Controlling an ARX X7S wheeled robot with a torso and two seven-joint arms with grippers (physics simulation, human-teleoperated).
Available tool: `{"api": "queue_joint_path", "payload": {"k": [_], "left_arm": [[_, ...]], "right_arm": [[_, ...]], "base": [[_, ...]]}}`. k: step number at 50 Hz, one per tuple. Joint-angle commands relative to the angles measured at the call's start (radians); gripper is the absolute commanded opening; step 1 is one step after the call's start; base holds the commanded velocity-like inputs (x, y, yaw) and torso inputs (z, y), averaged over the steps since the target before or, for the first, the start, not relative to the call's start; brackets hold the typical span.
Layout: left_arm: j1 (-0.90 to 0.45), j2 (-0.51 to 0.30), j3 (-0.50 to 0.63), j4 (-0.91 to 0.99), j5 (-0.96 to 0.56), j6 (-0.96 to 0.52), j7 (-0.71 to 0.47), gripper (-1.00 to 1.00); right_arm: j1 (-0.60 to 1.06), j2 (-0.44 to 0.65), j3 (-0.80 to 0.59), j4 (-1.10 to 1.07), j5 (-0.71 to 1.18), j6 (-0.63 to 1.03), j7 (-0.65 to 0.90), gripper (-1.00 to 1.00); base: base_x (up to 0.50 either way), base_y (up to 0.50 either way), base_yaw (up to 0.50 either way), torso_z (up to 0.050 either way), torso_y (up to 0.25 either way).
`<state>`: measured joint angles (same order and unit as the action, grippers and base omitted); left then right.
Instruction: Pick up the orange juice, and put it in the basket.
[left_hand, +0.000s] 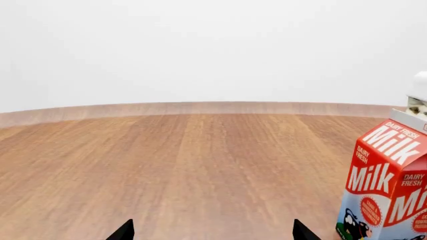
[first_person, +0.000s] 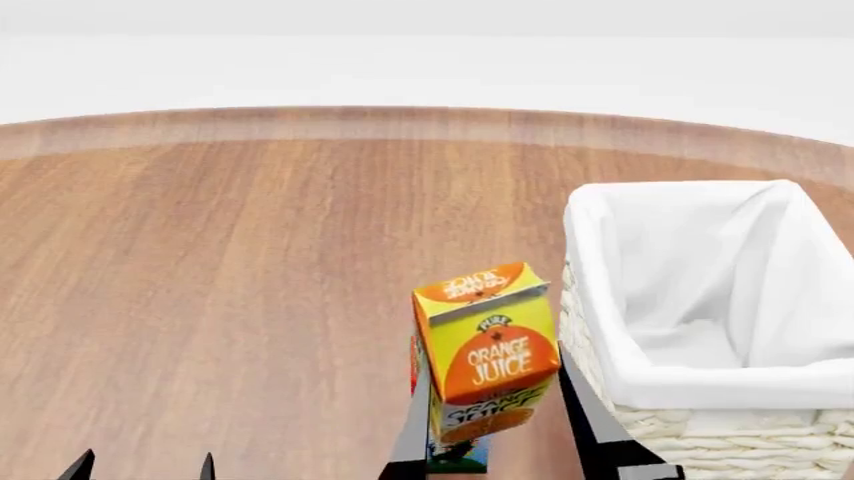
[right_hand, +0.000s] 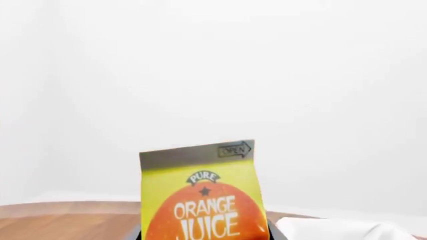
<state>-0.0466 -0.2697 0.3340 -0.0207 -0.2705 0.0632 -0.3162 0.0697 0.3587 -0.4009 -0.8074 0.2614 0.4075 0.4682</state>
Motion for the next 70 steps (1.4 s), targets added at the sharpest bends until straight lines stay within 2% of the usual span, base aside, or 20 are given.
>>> {"api": "queue_joint_path", "payload": {"k": [1,30,42,53,70], "left_arm": [[-0.001,-0.003,0.004,0.000,-0.003,0.001,-0.003,1.00],[-0.003,-0.009,0.012,-0.001,-0.009,0.004,-0.010,1.00],[-0.004,-0.011,0.015,-0.002,-0.011,0.005,-0.013,1.00],[-0.005,-0.013,0.019,-0.002,-0.013,0.006,-0.016,1.00],[-0.006,-0.016,0.023,-0.003,-0.017,0.008,-0.020,1.00]], "right_arm": [[0.055,0.006,0.036,-0.071,-0.011,0.088,0.009,-1.00],[0.165,0.042,0.140,-0.236,0.115,0.261,0.092,-1.00],[0.235,0.218,0.077,-0.235,0.280,0.171,0.300,-1.00],[0.253,0.274,0.077,-0.228,0.325,0.138,0.352,-1.00],[0.223,0.297,0.132,-0.128,0.332,0.046,0.326,-1.00]], "base": [[0.00,0.00,0.00,0.000,0.000],[0.00,0.00,0.00,0.000,0.001],[0.00,0.00,0.00,0.000,0.000],[0.00,0.00,0.00,0.001,0.001],[0.00,0.00,0.00,0.000,0.001]]}}
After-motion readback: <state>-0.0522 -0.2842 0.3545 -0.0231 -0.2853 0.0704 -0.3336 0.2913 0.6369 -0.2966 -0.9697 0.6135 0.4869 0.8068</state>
